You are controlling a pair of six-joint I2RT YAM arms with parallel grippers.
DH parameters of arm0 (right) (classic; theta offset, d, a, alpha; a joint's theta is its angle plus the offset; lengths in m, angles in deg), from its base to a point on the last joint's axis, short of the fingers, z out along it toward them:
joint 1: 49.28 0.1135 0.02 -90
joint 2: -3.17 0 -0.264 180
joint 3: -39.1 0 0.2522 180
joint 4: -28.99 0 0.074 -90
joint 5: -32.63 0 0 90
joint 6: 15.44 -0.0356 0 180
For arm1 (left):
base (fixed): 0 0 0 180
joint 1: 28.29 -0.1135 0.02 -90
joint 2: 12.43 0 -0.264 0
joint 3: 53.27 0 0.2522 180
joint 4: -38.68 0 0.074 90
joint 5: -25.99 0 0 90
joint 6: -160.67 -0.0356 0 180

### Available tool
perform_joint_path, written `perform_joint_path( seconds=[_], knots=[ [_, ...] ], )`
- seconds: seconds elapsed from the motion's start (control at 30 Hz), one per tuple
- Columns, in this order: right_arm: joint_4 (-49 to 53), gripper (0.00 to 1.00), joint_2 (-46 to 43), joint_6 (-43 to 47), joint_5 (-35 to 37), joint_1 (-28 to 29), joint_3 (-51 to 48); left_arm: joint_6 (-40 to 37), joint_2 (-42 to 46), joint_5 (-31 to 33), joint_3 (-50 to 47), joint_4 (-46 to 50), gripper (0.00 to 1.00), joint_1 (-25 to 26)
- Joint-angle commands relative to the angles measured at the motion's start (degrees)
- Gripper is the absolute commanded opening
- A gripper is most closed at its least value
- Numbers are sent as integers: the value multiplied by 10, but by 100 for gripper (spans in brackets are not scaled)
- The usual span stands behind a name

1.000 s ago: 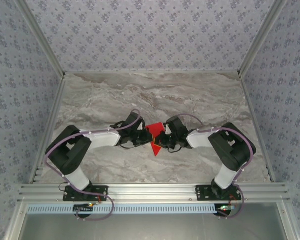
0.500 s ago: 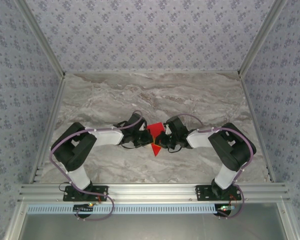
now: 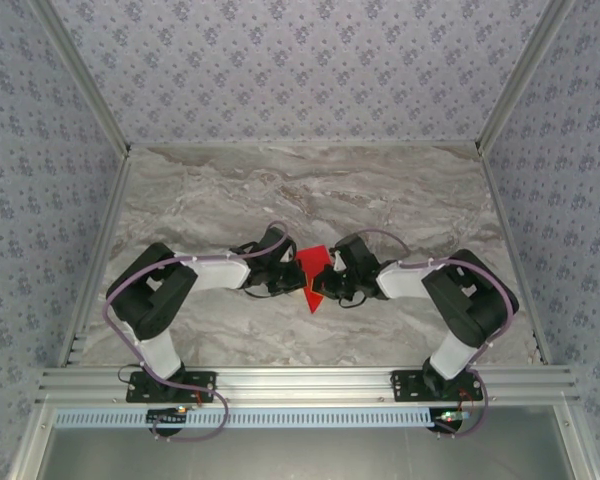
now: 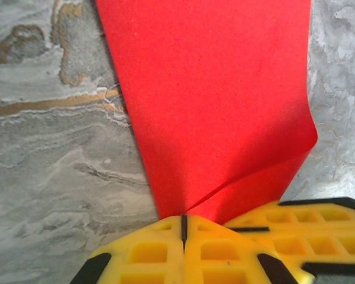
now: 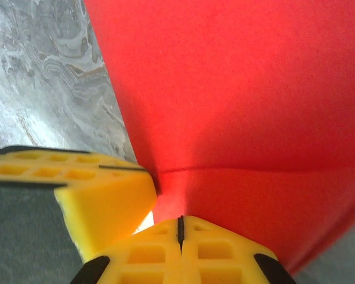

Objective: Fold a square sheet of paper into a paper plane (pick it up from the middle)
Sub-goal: Third fold the triangle at the center of the table.

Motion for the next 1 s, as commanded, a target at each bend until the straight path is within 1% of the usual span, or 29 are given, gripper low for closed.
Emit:
perform_joint_path(
  seconds=[0.0,0.1,0.27,0.6,0.77,0.87,0.97],
  knots=[
    [35,6,-49,19,-1,2,-10,-15,-16,20,11,38,0,5],
    [49,6,-71,29,-6,15,-12,-19,-17,25,13,47,0,7],
    [55,6,-68,29,-8,43,-20,-19,-19,32,16,53,0,10],
    [38,6,-56,26,-22,53,-53,-14,-19,38,13,55,0,12],
    [42,6,-39,31,-21,57,-59,-13,-20,42,12,55,0,12],
    [57,6,-28,38,-9,56,-62,-13,-21,44,13,57,0,12],
    [58,6,-33,38,-19,53,-62,-14,-22,45,13,57,0,12]
  ],
)
